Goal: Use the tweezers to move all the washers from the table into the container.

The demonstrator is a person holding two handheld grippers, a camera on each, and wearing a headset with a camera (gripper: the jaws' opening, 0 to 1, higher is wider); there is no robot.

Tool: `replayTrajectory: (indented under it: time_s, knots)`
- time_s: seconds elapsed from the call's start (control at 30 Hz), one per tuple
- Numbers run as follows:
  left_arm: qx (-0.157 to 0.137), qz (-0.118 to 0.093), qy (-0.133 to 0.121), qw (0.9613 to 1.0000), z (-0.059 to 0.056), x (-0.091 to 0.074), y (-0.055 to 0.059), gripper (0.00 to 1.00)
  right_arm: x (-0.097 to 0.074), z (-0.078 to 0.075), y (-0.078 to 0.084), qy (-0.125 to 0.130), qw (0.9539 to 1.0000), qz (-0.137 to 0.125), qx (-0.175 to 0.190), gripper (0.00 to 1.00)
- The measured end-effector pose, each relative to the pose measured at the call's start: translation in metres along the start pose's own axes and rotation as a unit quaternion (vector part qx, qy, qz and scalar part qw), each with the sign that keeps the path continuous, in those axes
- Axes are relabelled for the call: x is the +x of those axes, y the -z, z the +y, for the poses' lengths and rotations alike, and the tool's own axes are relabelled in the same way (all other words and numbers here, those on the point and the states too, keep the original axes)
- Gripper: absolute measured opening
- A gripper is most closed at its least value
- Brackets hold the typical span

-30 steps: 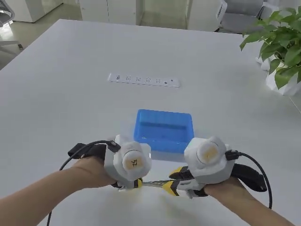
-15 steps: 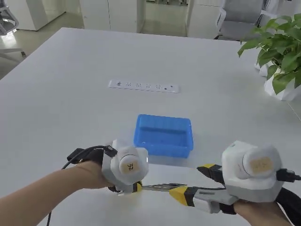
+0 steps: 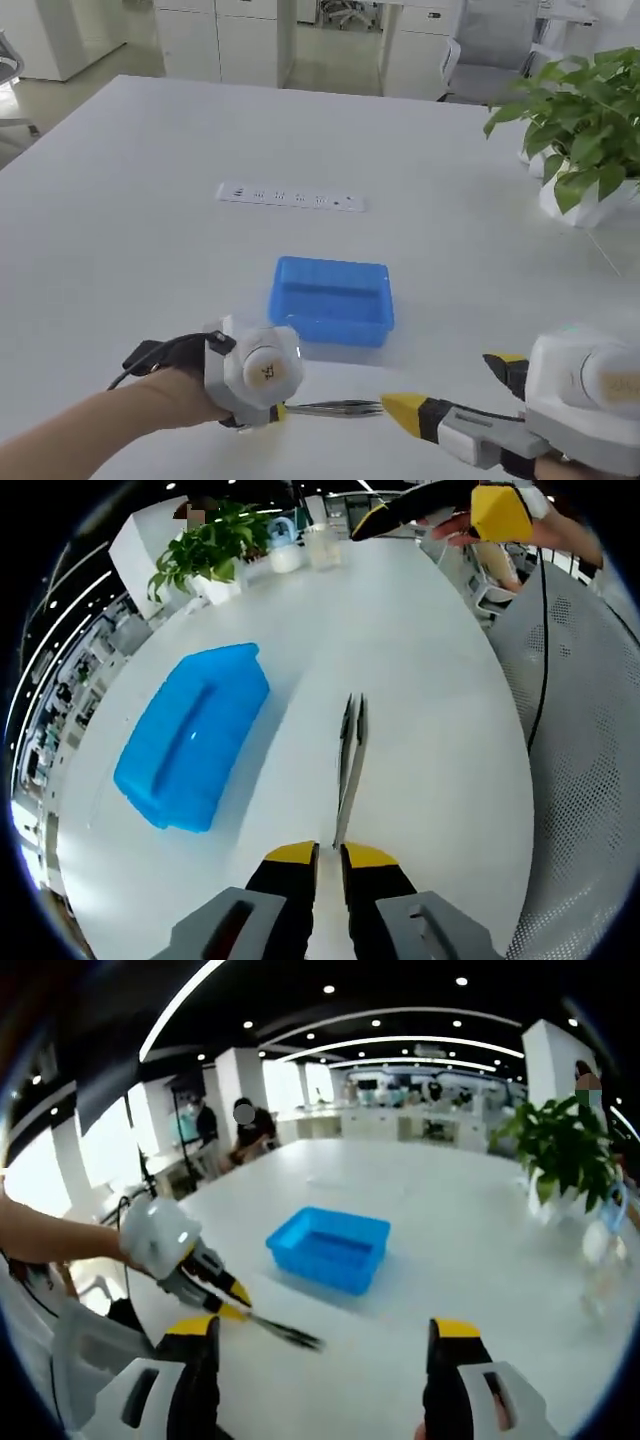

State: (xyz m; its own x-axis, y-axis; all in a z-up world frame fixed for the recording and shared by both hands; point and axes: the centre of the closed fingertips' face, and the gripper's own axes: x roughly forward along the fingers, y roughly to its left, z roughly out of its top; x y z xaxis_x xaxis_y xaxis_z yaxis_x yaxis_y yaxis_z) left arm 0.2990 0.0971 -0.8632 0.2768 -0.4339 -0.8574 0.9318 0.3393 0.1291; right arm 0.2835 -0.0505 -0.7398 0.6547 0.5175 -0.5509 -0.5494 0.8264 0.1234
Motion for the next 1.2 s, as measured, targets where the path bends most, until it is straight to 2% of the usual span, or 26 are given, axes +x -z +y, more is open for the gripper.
replayTrajectory:
  time_s: [0.03, 0.07, 0.1, 0.13, 0.17, 0.23, 0.33, 0.4, 0.47, 0.53, 0.57, 0.6, 0.63, 0.7, 0.73, 0.77, 0.8, 0.9, 0.93, 0.97, 1.03, 1.1, 1.2]
  knots:
    - [-0.059, 0.006, -0.014, 0.9982, 0.006, -0.003, 0.004, 0.22, -0.001, 0.000, 0.000, 0.001, 1.0000, 0.000, 0.002, 0.86]
    - [-0.058, 0.000, -0.015, 0.9982, 0.008, -0.003, 0.004, 0.30, -0.002, -0.001, 0.001, 0.003, 1.0000, -0.001, 0.005, 0.86]
    - [-0.062, -0.002, -0.011, 0.9980, 0.007, -0.007, 0.006, 0.36, -0.003, -0.002, 0.001, 0.003, 0.9999, -0.003, 0.010, 0.86]
    - [-0.074, -0.004, -0.016, 0.9971, 0.007, -0.009, 0.008, 0.40, -0.003, -0.002, 0.001, 0.001, 0.9999, -0.002, 0.013, 0.86]
    - [-0.088, -0.012, -0.030, 0.9956, 0.011, -0.012, 0.010, 0.42, -0.004, -0.002, 0.001, 0.002, 0.9999, -0.004, 0.017, 0.87]
    - [-0.110, -0.022, -0.041, 0.9928, 0.014, -0.018, 0.012, 0.48, -0.005, -0.003, 0.000, 0.005, 0.9997, -0.010, 0.021, 0.88]
    - [-0.166, -0.050, -0.060, 0.9830, 0.017, -0.033, 0.011, 0.65, -0.006, -0.006, 0.002, 0.011, 0.9996, -0.010, 0.024, 0.90]
    - [-0.202, -0.066, -0.067, 0.9749, 0.017, -0.046, 0.010, 0.73, -0.007, -0.007, 0.002, 0.012, 0.9995, -0.011, 0.027, 0.90]
    - [-0.218, -0.085, -0.080, 0.9689, 0.019, -0.058, 0.008, 0.75, -0.008, -0.009, 0.002, 0.016, 0.9993, -0.015, 0.031, 0.91]
    - [-0.235, -0.100, -0.092, 0.9624, 0.019, -0.065, 0.008, 0.90, -0.009, -0.012, 0.004, 0.021, 0.9991, -0.014, 0.034, 0.91]
    - [-0.239, -0.095, -0.085, 0.9628, 0.015, -0.067, 0.010, 0.94, -0.009, -0.013, 0.004, 0.024, 0.9990, -0.013, 0.035, 0.92]
    - [-0.245, -0.100, -0.092, 0.9599, 0.015, -0.073, 0.010, 0.95, -0.010, -0.014, 0.004, 0.025, 0.9990, -0.014, 0.035, 0.92]
    - [-0.254, -0.110, -0.108, 0.9547, 0.018, -0.078, 0.008, 0.96, -0.010, -0.015, 0.004, 0.025, 0.9990, -0.014, 0.035, 0.92]
    - [-0.265, -0.127, -0.115, 0.9488, 0.017, -0.090, 0.003, 0.99, -0.012, -0.016, 0.004, 0.029, 0.9989, -0.015, 0.034, 0.93]
    - [-0.278, -0.137, -0.119, 0.9434, 0.016, -0.097, 0.000, 0.99, -0.013, -0.017, 0.004, 0.031, 0.9988, -0.015, 0.034, 0.93]
    - [-0.286, -0.139, -0.117, 0.9409, 0.015, -0.100, -0.001, 0.99, -0.014, -0.018, 0.003, 0.032, 0.9988, -0.017, 0.034, 0.94]
    - [-0.296, -0.145, -0.125, 0.9358, 0.015, -0.107, -0.003, 0.99, -0.015, -0.018, 0.003, 0.033, 0.9987, -0.017, 0.036, 0.94]
    - [-0.296, -0.157, -0.140, 0.9318, 0.016, -0.119, -0.006, 0.99, -0.017, -0.018, 0.001, 0.035, 0.9982, -0.024, 0.042, 0.94]
    - [-0.297, -0.164, -0.150, 0.9285, 0.017, -0.125, -0.007, 0.99, -0.018, -0.019, 0.001, 0.039, 0.9980, -0.027, 0.041, 0.94]
    - [-0.297, -0.169, -0.156, 0.9270, 0.018, -0.129, -0.008, 0.99, -0.019, -0.019, 0.001, 0.041, 0.9979, -0.028, 0.041, 0.95]
    - [-0.298, -0.174, -0.173, 0.9223, 0.021, -0.139, -0.008, 0.99, -0.020, -0.019, 0.001, 0.042, 0.9975, -0.034, 0.046, 0.96]
    - [-0.297, -0.174, -0.190, 0.9194, 0.022, -0.148, -0.006, 0.99, -0.021, -0.020, 0.002, 0.044, 0.9972, -0.035, 0.051, 0.97]
    - [-0.304, -0.179, -0.200, 0.9141, 0.019, -0.157, -0.006, 0.99, -0.022, -0.023, 0.005, 0.050, 0.9968, -0.031, 0.053, 0.98]
